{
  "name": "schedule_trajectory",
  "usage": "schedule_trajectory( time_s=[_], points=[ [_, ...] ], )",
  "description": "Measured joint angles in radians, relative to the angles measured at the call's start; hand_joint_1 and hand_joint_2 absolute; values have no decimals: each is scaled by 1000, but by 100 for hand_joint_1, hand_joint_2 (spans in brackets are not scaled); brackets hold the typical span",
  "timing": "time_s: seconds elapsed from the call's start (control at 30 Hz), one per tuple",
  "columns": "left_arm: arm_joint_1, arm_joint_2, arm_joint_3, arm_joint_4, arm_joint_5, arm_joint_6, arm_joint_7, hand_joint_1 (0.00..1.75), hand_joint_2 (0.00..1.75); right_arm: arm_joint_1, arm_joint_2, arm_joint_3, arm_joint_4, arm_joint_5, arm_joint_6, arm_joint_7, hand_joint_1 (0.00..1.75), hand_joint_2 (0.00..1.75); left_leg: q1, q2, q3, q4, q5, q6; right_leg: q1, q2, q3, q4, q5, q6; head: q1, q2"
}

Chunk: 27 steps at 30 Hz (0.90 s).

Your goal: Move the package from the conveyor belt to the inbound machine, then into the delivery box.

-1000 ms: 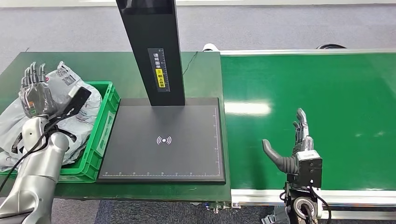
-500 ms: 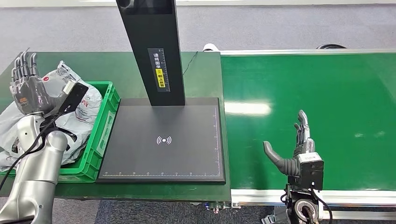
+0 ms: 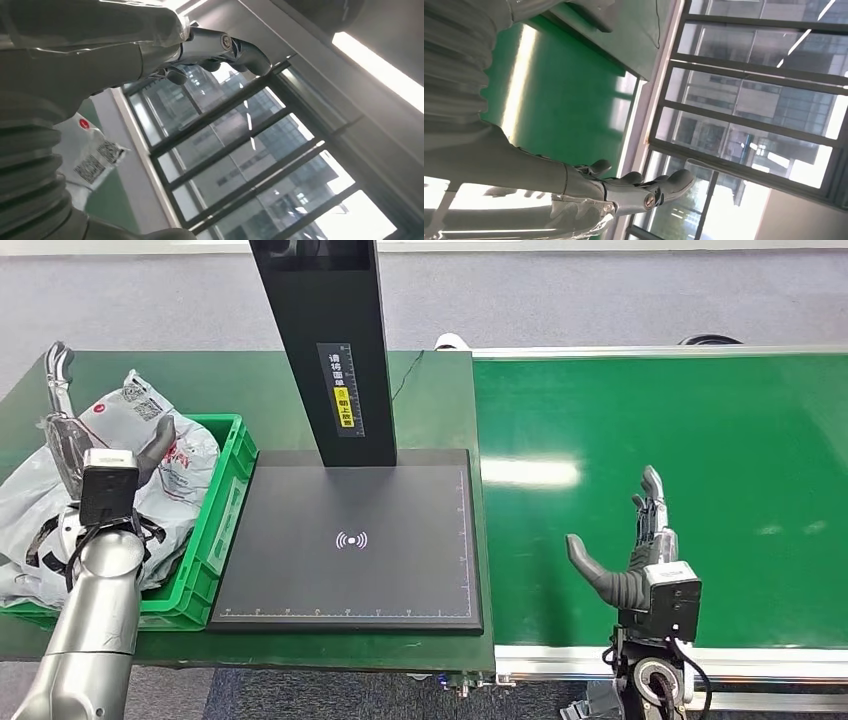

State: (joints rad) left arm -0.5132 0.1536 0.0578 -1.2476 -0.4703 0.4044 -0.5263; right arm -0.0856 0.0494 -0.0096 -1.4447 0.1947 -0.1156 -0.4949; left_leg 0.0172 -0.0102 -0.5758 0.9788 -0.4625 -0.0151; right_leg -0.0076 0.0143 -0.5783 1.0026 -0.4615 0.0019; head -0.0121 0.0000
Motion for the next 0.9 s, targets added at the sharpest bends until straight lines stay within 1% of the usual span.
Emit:
schedule_trajectory(
  time_s=[0.07,0.13,0.23,0.3,0.37,0.5,0.6,0.7,0.8,0.9],
  points=[
    [9,-4,-6,-22,9,-5,-1,0,175,-4,-3,4,4,-2,0,-2,0,175,0,0,0,0,0,0,0,0,0,0,0,0,0,0],
    [17,-8,-10,-40,56,-35,-20,0,175,-7,-6,9,8,-4,0,-4,0,175,0,0,0,0,0,0,0,0,0,0,0,0,0,0],
    [42,-25,-19,-84,211,-136,-73,0,175,-19,-11,20,15,-3,6,-9,0,175,0,0,0,0,0,0,0,0,0,0,0,0,0,0],
    [71,-43,-30,-124,293,-197,-88,0,175,-31,-14,31,19,1,13,-14,0,175,0,0,0,0,0,0,0,0,0,0,0,0,0,0],
    [104,-61,-45,-161,339,-241,-94,0,175,-39,-17,46,22,12,21,-22,0,175,0,0,0,0,0,0,0,0,0,0,0,0,0,0],
    [162,-89,-78,-213,401,-321,-111,0,175,-55,-23,87,23,48,57,-48,0,175,0,0,0,0,0,0,0,0,0,0,0,0,0,0],
    [190,-113,-100,-223,436,-375,-119,0,175,-73,-23,125,27,57,93,-91,0,175,0,0,0,0,0,0,0,0,0,0,0,0,0,0],
    [209,-140,-127,-222,461,-431,-117,0,175,-100,-16,171,38,56,120,-119,0,175,0,0,0,0,0,0,0,0,0,0,0,0,0,0],
    [219,-164,-161,-211,470,-480,-103,0,175,-126,-3,210,63,46,139,-121,0,175,0,0,0,0,0,0,0,0,0,0,0,0,0,0],
    [220,-182,-188,-192,471,-503,-99,0,175,-147,10,234,91,27,164,-121,0,175,0,0,0,0,0,0,0,0,0,0,0,0,0,0]
  ],
)
